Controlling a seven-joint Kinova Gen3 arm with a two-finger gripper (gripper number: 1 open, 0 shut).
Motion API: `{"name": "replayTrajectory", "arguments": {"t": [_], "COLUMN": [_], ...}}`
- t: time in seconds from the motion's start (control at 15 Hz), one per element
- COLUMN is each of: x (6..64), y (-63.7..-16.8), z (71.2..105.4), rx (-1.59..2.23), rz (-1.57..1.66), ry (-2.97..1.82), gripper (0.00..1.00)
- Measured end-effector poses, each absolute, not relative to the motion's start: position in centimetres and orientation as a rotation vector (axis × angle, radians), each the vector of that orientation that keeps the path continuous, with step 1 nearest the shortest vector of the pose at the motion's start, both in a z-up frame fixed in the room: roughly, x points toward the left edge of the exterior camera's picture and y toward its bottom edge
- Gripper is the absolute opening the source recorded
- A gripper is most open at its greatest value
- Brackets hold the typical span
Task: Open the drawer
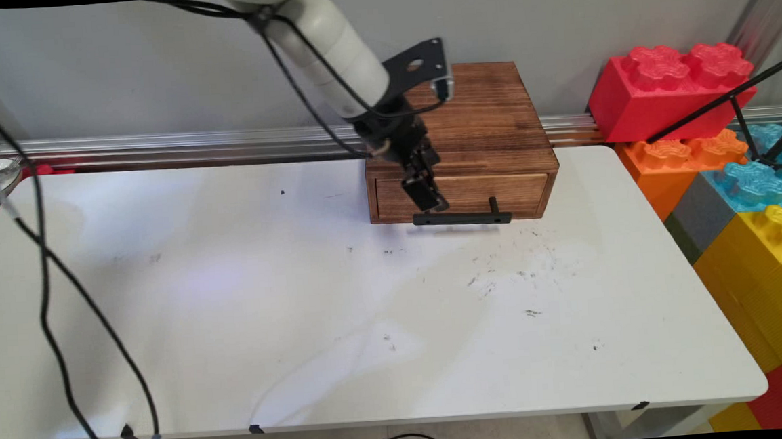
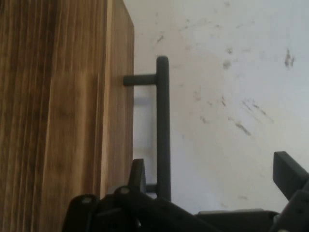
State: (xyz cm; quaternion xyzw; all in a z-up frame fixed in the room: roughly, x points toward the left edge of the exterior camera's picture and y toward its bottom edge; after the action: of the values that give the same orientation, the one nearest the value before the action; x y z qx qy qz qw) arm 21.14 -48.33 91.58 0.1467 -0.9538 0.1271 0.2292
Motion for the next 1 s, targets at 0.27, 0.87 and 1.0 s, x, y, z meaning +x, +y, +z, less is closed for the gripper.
{"name": "replayTrajectory", "arguments": {"t": [0.27,0.87,1.0], "x": [19.4,16.3,15.9], "y": [-49.7,-51.5,-51.7], "z": [90.4,85.4,84.7], "rx": [0.380,0.354,0.354], "rz": [0.344,0.343,0.348], "ry": [-2.651,-2.713,-2.720], "gripper": [1.00,1.00,1.00]}}
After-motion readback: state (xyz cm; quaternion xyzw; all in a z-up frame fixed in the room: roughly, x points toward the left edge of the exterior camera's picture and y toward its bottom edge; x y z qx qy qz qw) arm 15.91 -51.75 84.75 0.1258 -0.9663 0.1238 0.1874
